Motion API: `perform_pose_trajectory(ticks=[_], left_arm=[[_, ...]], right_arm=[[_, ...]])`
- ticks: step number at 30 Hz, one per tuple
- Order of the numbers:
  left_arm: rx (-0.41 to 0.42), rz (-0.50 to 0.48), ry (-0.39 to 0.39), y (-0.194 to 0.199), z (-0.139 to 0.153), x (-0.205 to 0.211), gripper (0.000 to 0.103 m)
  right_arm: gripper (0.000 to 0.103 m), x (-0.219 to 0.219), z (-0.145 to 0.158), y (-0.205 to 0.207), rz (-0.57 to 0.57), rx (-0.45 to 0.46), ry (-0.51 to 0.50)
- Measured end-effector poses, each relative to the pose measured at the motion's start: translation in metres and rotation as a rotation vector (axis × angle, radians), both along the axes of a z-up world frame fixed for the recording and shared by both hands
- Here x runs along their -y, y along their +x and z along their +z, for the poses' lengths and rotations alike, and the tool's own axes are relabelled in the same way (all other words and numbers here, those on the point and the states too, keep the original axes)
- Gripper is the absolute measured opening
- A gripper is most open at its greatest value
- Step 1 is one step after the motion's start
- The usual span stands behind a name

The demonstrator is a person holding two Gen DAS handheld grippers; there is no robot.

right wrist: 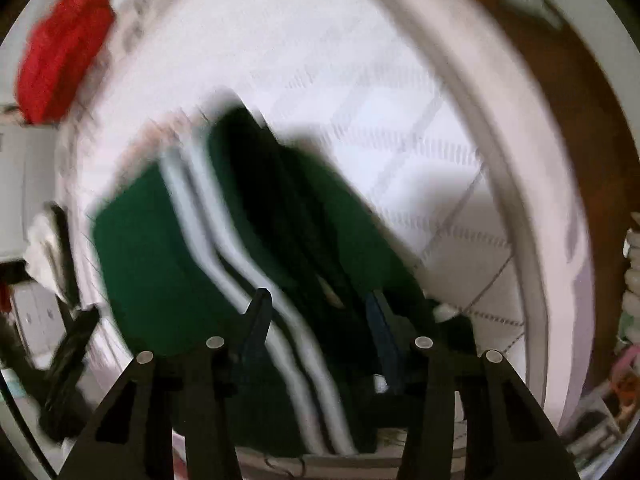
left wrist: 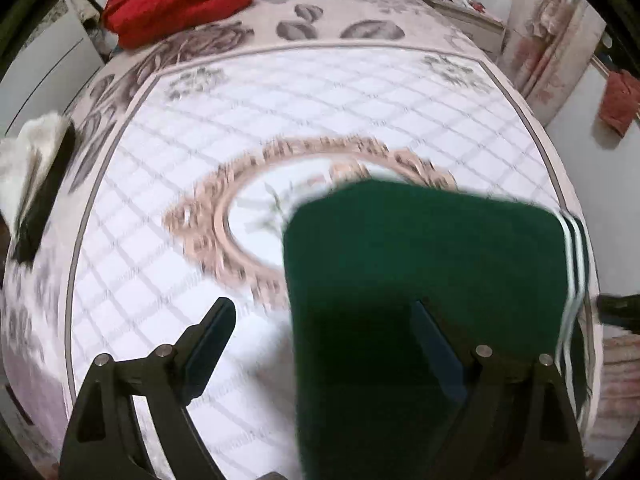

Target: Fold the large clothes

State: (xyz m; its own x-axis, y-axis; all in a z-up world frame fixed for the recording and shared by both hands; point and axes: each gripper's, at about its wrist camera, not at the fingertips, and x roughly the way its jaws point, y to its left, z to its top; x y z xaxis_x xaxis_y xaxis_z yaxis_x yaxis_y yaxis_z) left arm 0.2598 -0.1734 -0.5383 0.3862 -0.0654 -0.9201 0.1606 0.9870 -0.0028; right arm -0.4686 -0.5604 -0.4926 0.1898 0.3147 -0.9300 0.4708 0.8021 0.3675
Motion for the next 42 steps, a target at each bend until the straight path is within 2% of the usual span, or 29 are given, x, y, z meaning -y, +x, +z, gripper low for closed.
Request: perform_pose_trajectory(ticks=[1, 2, 4, 5, 6, 7, 8, 10, 12, 14, 16, 18, 19, 20, 23, 24, 27, 30, 32, 35, 38, 39, 40, 42], left_arm=[[0.009, 0.002, 0.021, 0.013, -0.004, -0.001, 0.09], [0.006, 0.004, 0.032, 0.023, -0.01, -0.002, 0.09], [-0.049, 0.011, 0.03, 0.048, -0.034, -0.001, 0.093], [-0.079, 0.024, 0.017, 0.06, -0.047, -0.002, 0.093], [-0.104, 0.037, -0.005, 0.07, -0.059, -0.005, 0.096], [-0.119, 0.051, -0.025, 0.077, -0.068, -0.008, 0.102], [-0.129, 0.066, -0.054, 0.082, -0.074, -0.012, 0.103], [-0.146, 0.075, -0.102, 0.084, -0.079, -0.015, 0.103], [-0.148, 0.079, -0.121, 0.084, -0.078, -0.018, 0.103], [-0.129, 0.087, -0.142, 0.078, -0.064, -0.022, 0.103], [-0.08, 0.094, -0.159, 0.066, -0.045, -0.029, 0.101], [-0.005, 0.101, -0.218, 0.046, -0.018, -0.04, 0.101], [0.051, 0.115, -0.237, 0.032, -0.002, -0.047, 0.101], [0.102, 0.128, -0.245, 0.016, 0.013, -0.054, 0.101], [0.183, 0.158, -0.224, -0.023, 0.042, -0.062, 0.101], [0.184, 0.155, -0.221, -0.03, 0.046, -0.061, 0.101], [0.109, 0.121, -0.204, -0.055, 0.041, -0.054, 0.101], [-0.026, 0.119, -0.142, -0.074, 0.015, -0.04, 0.101], [-0.122, 0.111, -0.164, -0.084, -0.003, -0.031, 0.101], [-0.218, 0.121, -0.137, -0.093, -0.03, -0.016, 0.101], [-0.263, 0.12, -0.092, -0.097, -0.048, -0.006, 0.101], [-0.271, 0.118, -0.091, -0.1, -0.053, -0.005, 0.101], [-0.276, 0.119, -0.093, -0.1, -0.056, -0.003, 0.102], [-0.272, 0.119, -0.08, -0.101, -0.059, -0.001, 0.102]], right_arm=[[0.043, 0.0, 0.015, 0.004, -0.018, 0.054, 0.008], [0.041, -0.002, 0.025, 0.012, -0.015, 0.104, 0.034], [0.04, -0.013, 0.024, 0.036, 0.027, 0.143, 0.074], [0.04, -0.019, 0.017, 0.051, 0.046, 0.142, 0.062], [0.04, -0.025, 0.004, 0.066, 0.054, 0.126, 0.041], [0.04, -0.029, -0.011, 0.078, 0.068, 0.09, 0.032], [0.039, -0.034, -0.035, 0.092, 0.075, 0.021, 0.011], [0.039, -0.041, -0.067, 0.108, 0.073, -0.059, -0.01], [0.039, -0.045, -0.073, 0.117, 0.081, -0.067, -0.042], [0.039, -0.044, -0.066, 0.12, 0.094, -0.096, -0.024], [0.041, -0.034, -0.047, 0.112, 0.072, -0.079, 0.034], [0.054, -0.022, -0.023, 0.095, 0.045, -0.035, 0.085], [0.068, -0.017, -0.009, 0.081, 0.039, -0.015, 0.092], [0.073, -0.013, 0.001, 0.067, 0.039, -0.004, 0.085], [0.073, -0.008, 0.012, 0.018, 0.051, -0.033, 0.065], [0.073, -0.007, 0.01, 0.003, 0.054, -0.051, 0.065], [0.073, -0.01, -0.005, -0.036, 0.046, -0.119, 0.07], [0.073, -0.012, -0.032, -0.067, 0.015, -0.171, 0.128], [0.073, -0.014, -0.044, -0.078, 0.01, -0.178, 0.146], [0.073, -0.025, -0.057, -0.083, 0.014, -0.166, 0.142], [0.071, -0.036, -0.062, -0.081, 0.015, -0.144, 0.126], [0.068, -0.038, -0.062, -0.081, 0.015, -0.136, 0.119], [0.06, -0.039, -0.062, -0.081, 0.02, -0.13, 0.118], [0.059, -0.047, -0.063, -0.077, 0.041, -0.137, 0.082]])
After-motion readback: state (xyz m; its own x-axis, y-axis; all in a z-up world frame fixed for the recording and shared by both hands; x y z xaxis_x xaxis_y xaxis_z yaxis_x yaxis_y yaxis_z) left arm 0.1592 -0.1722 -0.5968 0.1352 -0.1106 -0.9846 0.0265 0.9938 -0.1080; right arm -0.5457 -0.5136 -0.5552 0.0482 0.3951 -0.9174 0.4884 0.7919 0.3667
